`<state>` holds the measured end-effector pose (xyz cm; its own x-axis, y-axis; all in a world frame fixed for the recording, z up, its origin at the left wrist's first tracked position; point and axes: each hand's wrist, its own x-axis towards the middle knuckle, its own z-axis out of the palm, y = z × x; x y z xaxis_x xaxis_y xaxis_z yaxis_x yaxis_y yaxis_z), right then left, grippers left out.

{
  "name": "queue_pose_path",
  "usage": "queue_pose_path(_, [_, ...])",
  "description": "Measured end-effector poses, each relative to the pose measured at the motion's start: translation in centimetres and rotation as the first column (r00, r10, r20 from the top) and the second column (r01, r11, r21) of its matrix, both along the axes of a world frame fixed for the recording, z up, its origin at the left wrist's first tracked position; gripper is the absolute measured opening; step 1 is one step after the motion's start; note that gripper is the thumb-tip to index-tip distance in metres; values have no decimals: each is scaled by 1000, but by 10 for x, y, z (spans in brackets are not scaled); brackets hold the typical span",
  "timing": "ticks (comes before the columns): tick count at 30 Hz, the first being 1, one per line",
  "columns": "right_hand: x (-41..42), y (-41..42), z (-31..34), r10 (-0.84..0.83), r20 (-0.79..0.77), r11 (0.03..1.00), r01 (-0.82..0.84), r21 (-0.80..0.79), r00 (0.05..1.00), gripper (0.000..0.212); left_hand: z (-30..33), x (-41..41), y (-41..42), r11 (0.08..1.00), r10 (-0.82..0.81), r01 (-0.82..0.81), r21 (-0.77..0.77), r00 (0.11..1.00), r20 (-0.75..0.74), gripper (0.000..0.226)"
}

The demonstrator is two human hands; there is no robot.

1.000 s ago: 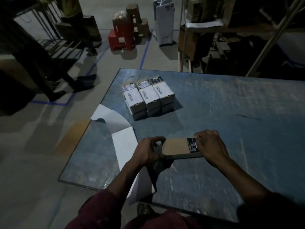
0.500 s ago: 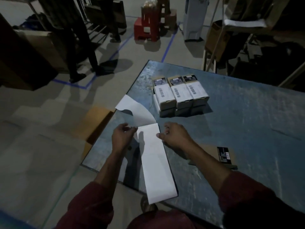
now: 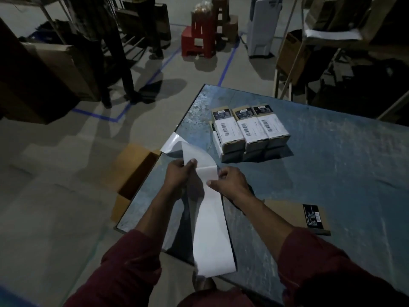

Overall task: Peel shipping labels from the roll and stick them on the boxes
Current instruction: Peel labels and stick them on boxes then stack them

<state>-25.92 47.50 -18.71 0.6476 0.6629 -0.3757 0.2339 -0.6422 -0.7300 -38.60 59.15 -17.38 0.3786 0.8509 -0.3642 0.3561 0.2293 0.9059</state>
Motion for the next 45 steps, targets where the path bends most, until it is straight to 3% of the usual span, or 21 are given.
queue_pose_path(3, [7, 9, 32, -6, -54, 948, 23, 317, 999, 32, 34, 1, 7, 997, 68, -72, 7, 965, 252, 20])
queue_pose_path(5, [10, 18, 68, -23, 161, 862, -62, 504, 987, 32, 66, 2, 14, 994, 69, -95, 47, 914, 399, 20])
queue_pose_path(7, [12, 23, 100, -122, 468, 733, -238, 637, 875, 32, 96, 1, 22, 993, 72, -111, 43, 844, 531, 17])
queue_pose_path(9, [16, 28, 112, -212, 693, 646, -433, 629, 689, 28, 114, -2, 29, 992, 101, -125, 1, 804, 586, 15])
queue_pose_path(11, [15, 32, 99, -252, 821, 641, -547, 538, 512, 27, 112, -8, 32, 991, 126, -123, -45, 807, 577, 13])
queue_pose_path(14, [4, 28, 55, -108, 889, 693, -608, 388, 444, 48, 79, -21, 25, 984, 170, -119, -132, 846, 505, 12])
queue_pose_path(16, [-14, 7, 35, 204, 820, 719, -650, 245, 534, 64, 46, -38, 16, 973, 210, -145, -181, 883, 420, 12])
queue_pose_path(18, [-32, -17, 28, 477, 545, 759, -636, 140, 690, 84, 14, -59, 8, 971, 211, -156, -182, 916, 342, 12])
queue_pose_path(19, [-38, -25, 23, 525, 419, 777, -618, 120, 741, 89, 1, -69, 4, 975, 197, -153, -159, 930, 311, 14])
queue_pose_path(22, [-38, -35, 11, 483, 287, 828, -538, 158, 827, 97, -12, -89, -2, 981, 192, -190, -34, 946, 262, 12])
queue_pose_path(24, [-28, -34, 6, 505, 317, 815, -564, 128, 802, 98, -2, -89, 0, 976, 199, -214, 27, 941, 274, 12])
queue_pose_path(27, [-18, -25, 1, 525, 402, 793, -602, 88, 750, 63, 28, -75, 14, 984, 147, -171, 58, 945, 292, 15])
queue_pose_path(30, [-12, -17, 12, 413, 283, 854, -476, 212, 866, 37, 47, -47, 34, 980, 167, -190, 59, 947, 273, 17])
queue_pose_path(33, [-1, -16, 32, 375, 5, 866, -352, 355, 927, 58, 45, -23, 59, 954, 293, -299, -12, 924, 247, 24])
queue_pose_path(35, [10, -17, 34, 391, -43, 865, -351, 359, 920, 81, 34, -14, 74, 941, 338, -334, -57, 915, 222, 39])
queue_pose_path(37, [17, -18, 32, 388, -104, 872, -328, 364, 916, 89, 22, -11, 87, 933, 359, -353, -67, 920, 158, 60])
queue_pose_path(39, [20, -19, 31, 357, -122, 881, -290, 373, 926, 87, 15, -10, 92, 948, 319, -319, 13, 948, 17, 82])
queue_pose_path(40, [21, -18, 30, 344, -128, 883, -274, 380, 930, 85, 14, -10, 90, 951, 291, -280, 130, 954, -72, 88])
queue_pose_path(42, [22, -19, 31, 326, -162, 888, -243, 389, 931, 84, 25, -12, 69, 833, 323, -195, 518, 931, -169, 79])
queue_pose_path(44, [21, -18, 32, 326, -177, 885, -235, 402, 929, 85, 44, -17, 37, 527, 317, -80, 846, 942, -108, 59])
queue_pose_path(45, [19, -18, 31, 332, -183, 881, -235, 411, 925, 86, 53, -18, 19, 414, 215, -23, 910, 974, -73, 48])
